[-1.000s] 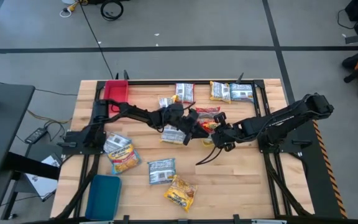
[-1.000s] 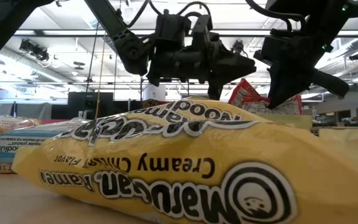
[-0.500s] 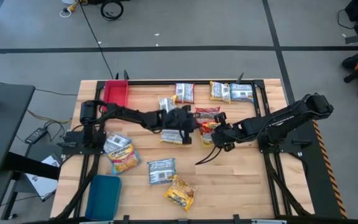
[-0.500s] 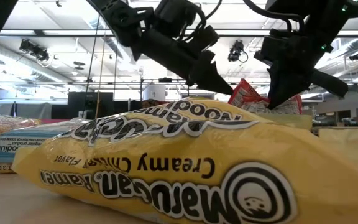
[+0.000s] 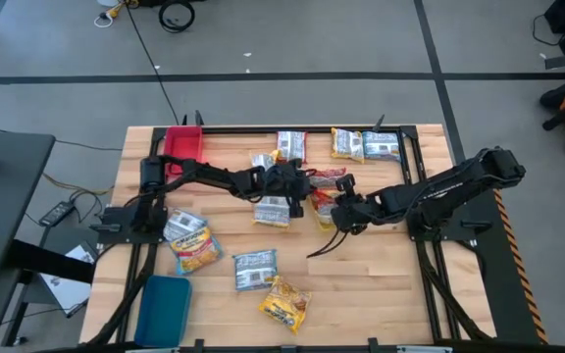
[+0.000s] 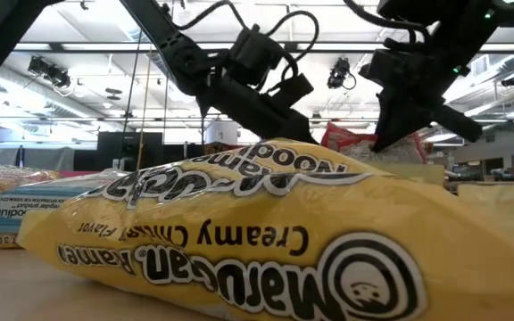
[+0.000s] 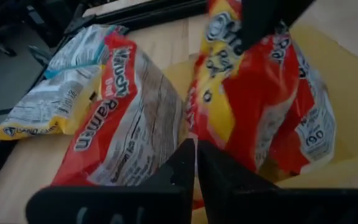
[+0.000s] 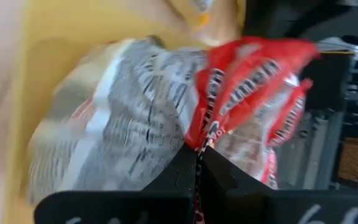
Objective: Sort Maruchan noodles
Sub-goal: Adjust the red noodle packs in the yellow bin
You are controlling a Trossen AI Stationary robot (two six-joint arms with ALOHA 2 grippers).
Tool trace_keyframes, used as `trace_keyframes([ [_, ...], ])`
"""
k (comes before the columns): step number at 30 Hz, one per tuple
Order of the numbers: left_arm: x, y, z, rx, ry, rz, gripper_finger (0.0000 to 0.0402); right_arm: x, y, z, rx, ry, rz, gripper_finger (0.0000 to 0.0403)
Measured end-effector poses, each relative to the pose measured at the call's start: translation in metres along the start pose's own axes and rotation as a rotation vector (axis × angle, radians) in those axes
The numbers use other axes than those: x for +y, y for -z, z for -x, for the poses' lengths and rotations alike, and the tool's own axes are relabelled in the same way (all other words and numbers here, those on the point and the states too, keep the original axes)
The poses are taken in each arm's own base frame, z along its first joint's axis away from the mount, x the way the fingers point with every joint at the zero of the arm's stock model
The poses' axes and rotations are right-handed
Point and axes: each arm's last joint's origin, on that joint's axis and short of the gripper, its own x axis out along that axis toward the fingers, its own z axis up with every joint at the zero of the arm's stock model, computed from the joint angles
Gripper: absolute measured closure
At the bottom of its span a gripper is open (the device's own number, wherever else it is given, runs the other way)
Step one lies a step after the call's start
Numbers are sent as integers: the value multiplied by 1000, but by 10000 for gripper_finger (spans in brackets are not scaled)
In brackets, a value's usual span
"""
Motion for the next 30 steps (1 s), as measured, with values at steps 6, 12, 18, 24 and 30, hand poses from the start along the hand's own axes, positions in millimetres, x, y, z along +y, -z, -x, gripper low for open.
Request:
trace_keyframes([
  [6, -11, 9, -8, 15, 29, 2, 377, -9, -5, -3, -33, 75, -5, 393],
  [12, -14, 7, -7, 11, 23, -1, 377, -10, -6, -7, -70, 76, -33, 394],
  [18, -6, -9, 9, 31, 7, -10, 377, -5, -4, -10, -85, 67, -94, 387],
  [24, 0, -33, 42, 79, 18, -37, 377, -4, -12, -3, -120, 76, -104, 340],
  [30, 36, -32, 71, 231, -95, 35, 377, -12, -16, 11, -91, 14, -219, 281],
])
